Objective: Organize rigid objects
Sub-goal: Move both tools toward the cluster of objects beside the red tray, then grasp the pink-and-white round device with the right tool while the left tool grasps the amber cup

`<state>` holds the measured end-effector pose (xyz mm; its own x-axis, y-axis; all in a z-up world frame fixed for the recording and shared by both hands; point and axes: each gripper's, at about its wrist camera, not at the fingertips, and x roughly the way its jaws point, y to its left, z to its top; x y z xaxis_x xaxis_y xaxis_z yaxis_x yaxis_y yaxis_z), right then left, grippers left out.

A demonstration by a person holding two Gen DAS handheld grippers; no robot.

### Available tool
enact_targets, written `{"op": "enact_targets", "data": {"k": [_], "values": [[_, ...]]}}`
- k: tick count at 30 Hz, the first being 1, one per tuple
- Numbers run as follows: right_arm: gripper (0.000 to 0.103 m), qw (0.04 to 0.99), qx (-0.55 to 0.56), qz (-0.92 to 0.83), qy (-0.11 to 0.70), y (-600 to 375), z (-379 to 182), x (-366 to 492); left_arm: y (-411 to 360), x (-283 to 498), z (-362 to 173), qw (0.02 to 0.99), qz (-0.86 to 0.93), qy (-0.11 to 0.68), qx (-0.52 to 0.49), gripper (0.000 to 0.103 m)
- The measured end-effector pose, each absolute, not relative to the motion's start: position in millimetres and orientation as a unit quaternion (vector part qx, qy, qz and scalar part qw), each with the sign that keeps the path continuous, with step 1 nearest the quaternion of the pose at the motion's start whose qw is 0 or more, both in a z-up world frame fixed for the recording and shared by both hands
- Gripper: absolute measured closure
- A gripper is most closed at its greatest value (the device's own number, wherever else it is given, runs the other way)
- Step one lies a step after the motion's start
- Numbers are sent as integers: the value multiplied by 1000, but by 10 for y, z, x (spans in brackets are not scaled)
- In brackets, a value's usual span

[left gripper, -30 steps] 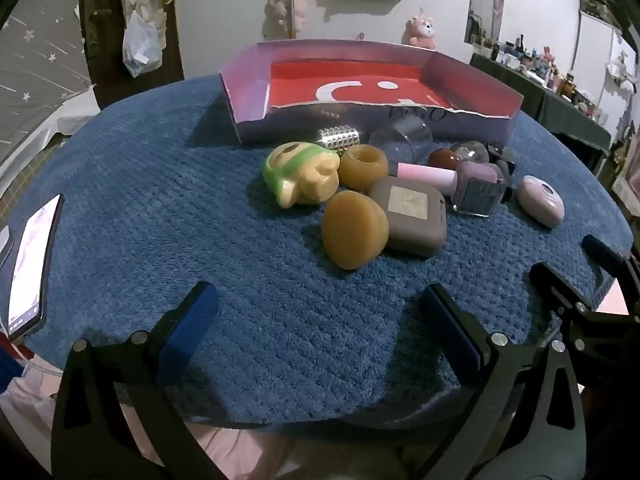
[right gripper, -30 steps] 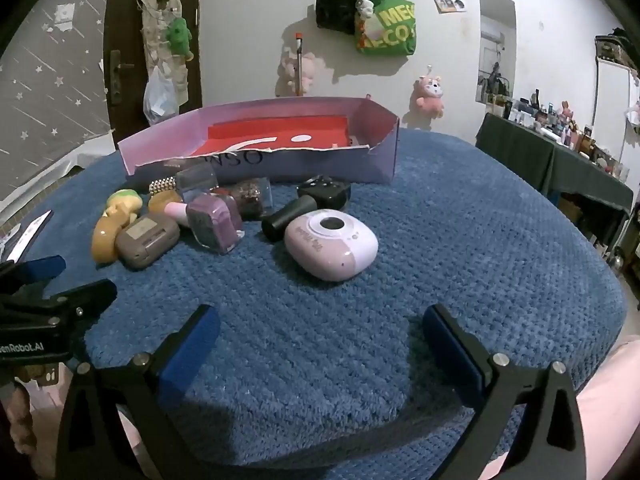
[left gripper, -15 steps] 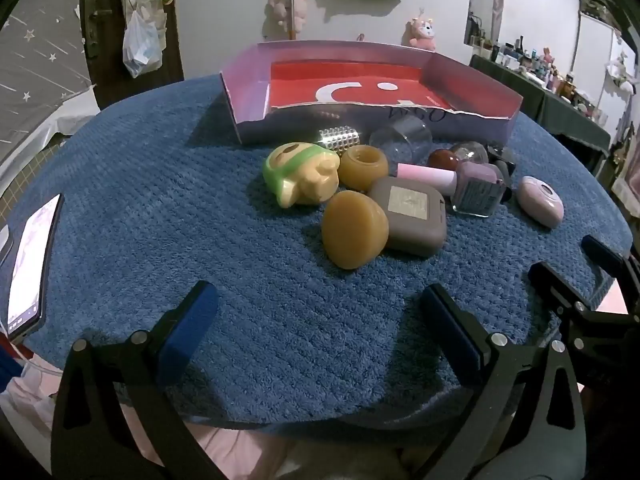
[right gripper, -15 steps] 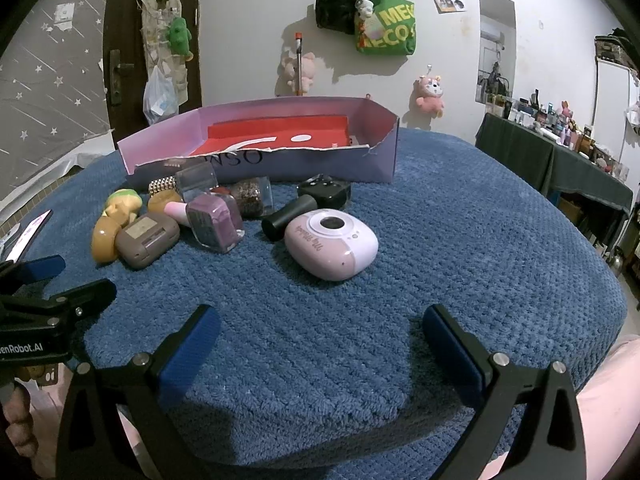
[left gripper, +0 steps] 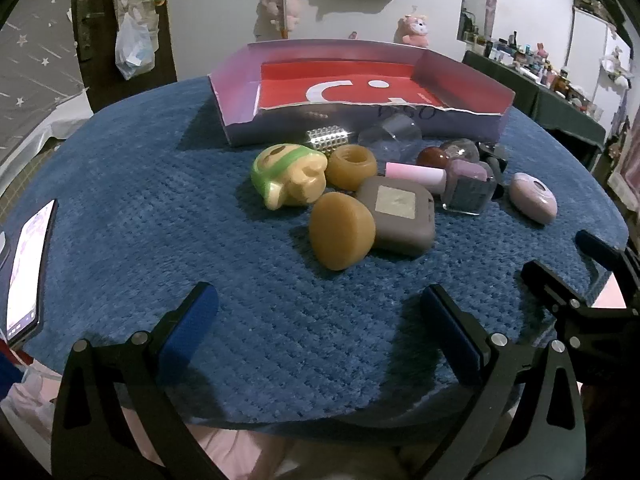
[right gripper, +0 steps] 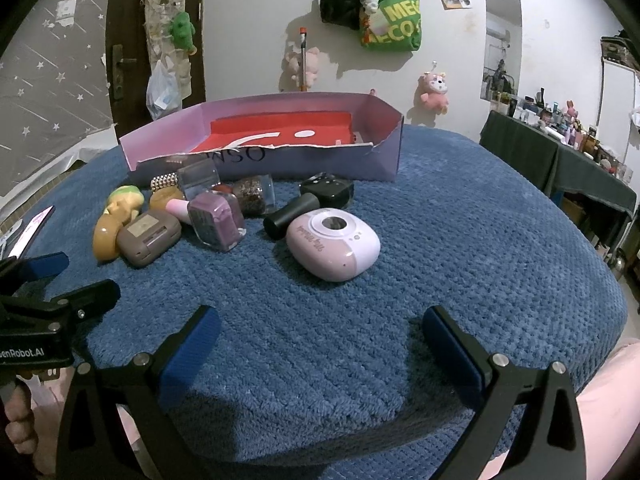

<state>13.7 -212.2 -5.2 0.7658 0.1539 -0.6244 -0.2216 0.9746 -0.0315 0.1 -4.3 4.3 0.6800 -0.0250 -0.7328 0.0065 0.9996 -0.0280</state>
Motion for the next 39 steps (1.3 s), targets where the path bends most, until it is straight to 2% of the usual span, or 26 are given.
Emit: {"op": "enact_targets", "data": {"k": [6,9,19,21,27,32,36,39], "values": [[0,940,-54,100,323,-2118,-55,134,-91,10,51,923,-16,384,-6,0],[0,944,-60,101,309,-2105,-30,137,-99,62,53,916,-13,400,4,2],[0,951,-66,90,287,-2196,116,306,-51,149,81,914,-32,404,-22,27],[1,950,-64,90,292,-2223,142,371,-40,172,74,914,-33,403,-23,29],[10,940,-48,106,320,-2285,136,557,-28,211,90,919,-45,391,-33,35],[23,933,-46,124,334,-2223,88,652,-25,227,108,919,-58,389,-38,43],[32,931,-51,129,337,-2175,55,682,-17,253,114,918,-64,391,-35,53],[42,931,-49,134,335,-2170,55,669,-10,250,114,918,-63,390,-27,72]]}}
